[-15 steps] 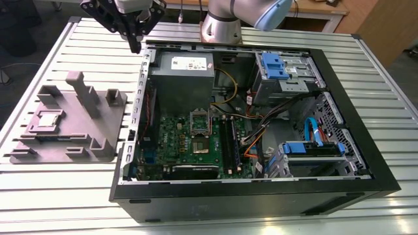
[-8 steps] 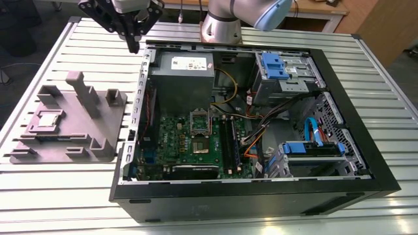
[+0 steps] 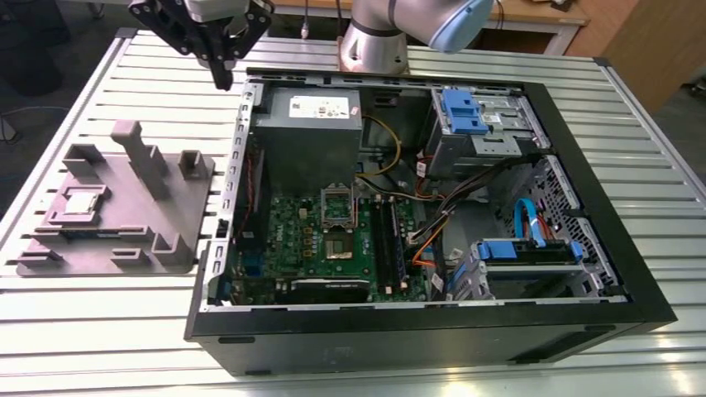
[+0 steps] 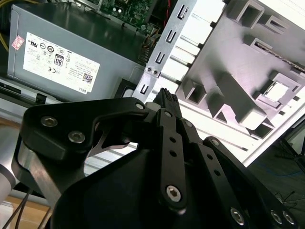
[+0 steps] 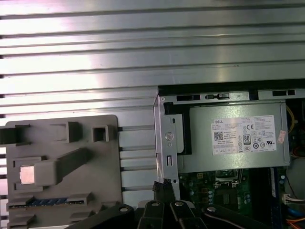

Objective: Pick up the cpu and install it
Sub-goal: 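Reach for the cpu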

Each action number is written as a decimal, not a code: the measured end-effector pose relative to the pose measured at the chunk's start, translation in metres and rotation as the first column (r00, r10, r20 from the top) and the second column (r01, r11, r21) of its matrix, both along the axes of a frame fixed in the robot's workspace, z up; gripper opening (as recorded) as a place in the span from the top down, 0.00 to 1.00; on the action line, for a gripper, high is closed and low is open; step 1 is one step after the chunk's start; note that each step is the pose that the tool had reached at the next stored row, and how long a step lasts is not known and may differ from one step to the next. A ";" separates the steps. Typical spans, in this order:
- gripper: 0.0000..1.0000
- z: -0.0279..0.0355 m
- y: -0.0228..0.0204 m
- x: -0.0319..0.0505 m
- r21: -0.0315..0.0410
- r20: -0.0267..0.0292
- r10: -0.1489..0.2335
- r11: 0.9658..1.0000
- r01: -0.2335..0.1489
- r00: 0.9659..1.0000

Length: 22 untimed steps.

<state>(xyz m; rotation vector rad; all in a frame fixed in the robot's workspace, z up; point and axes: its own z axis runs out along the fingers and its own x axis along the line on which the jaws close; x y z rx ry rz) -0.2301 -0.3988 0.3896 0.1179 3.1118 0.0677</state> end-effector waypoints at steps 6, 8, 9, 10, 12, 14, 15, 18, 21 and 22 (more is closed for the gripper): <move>0.90 0.0000 0.0000 -0.0017 0.000 0.000 0.000 1.000 0.000 1.000; 0.90 0.0000 0.0000 -0.0022 0.000 0.000 0.000 1.000 0.000 1.000; 0.90 0.0000 0.0000 -0.0025 0.000 0.000 0.000 1.000 0.000 1.000; 0.90 0.0000 0.0000 -0.0027 0.000 0.000 0.000 1.000 0.000 1.000; 0.90 0.0000 0.0000 -0.0032 0.000 0.000 0.000 1.000 0.000 1.000; 0.90 0.0000 0.0000 -0.0037 0.000 0.000 0.000 1.000 0.000 1.000; 0.90 0.0000 0.0000 -0.0039 0.000 0.000 0.000 1.000 0.000 1.000; 0.90 0.0000 0.0000 -0.0047 0.000 0.000 0.000 1.000 0.000 1.000; 0.90 0.0000 0.0000 -0.0053 0.000 0.000 0.000 1.000 0.000 1.000; 0.90 0.0000 0.0000 -0.0055 0.000 0.000 0.000 1.000 0.000 1.000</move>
